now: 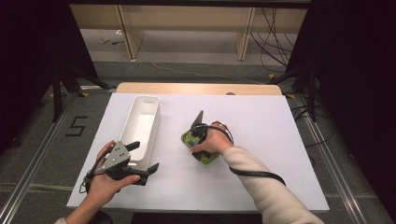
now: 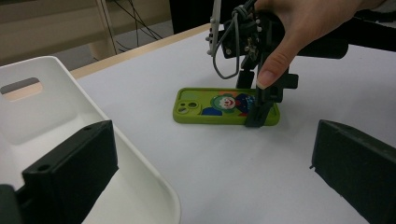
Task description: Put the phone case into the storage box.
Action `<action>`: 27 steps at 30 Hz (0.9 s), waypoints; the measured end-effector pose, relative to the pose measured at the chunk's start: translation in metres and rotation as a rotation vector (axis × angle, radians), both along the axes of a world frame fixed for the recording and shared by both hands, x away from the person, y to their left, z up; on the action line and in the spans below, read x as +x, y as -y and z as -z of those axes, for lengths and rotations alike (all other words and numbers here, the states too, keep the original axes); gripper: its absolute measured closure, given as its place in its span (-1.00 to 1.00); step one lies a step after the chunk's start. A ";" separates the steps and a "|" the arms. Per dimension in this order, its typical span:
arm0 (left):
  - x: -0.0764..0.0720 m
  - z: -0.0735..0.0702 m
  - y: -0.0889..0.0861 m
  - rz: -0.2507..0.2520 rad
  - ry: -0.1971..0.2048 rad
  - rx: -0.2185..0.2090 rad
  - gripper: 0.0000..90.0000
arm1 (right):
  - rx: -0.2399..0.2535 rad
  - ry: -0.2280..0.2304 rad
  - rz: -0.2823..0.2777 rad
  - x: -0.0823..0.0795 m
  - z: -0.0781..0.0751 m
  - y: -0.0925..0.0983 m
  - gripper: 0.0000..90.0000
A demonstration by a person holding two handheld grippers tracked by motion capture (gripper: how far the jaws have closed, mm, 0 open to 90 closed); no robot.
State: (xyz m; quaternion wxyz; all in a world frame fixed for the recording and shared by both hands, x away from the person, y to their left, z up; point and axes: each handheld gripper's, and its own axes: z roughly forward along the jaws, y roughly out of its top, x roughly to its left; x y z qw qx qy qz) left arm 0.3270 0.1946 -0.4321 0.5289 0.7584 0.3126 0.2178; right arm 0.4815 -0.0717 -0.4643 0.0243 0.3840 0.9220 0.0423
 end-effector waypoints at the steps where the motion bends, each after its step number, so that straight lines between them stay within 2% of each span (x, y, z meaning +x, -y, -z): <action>1: 0.000 0.000 0.000 0.000 0.000 0.000 -1.00 | 0.000 0.000 0.001 0.000 0.000 0.000 -0.66; 27: 0.000 0.000 0.000 0.001 0.001 -0.002 -1.00 | 0.000 0.000 0.009 0.000 0.000 0.000 -0.64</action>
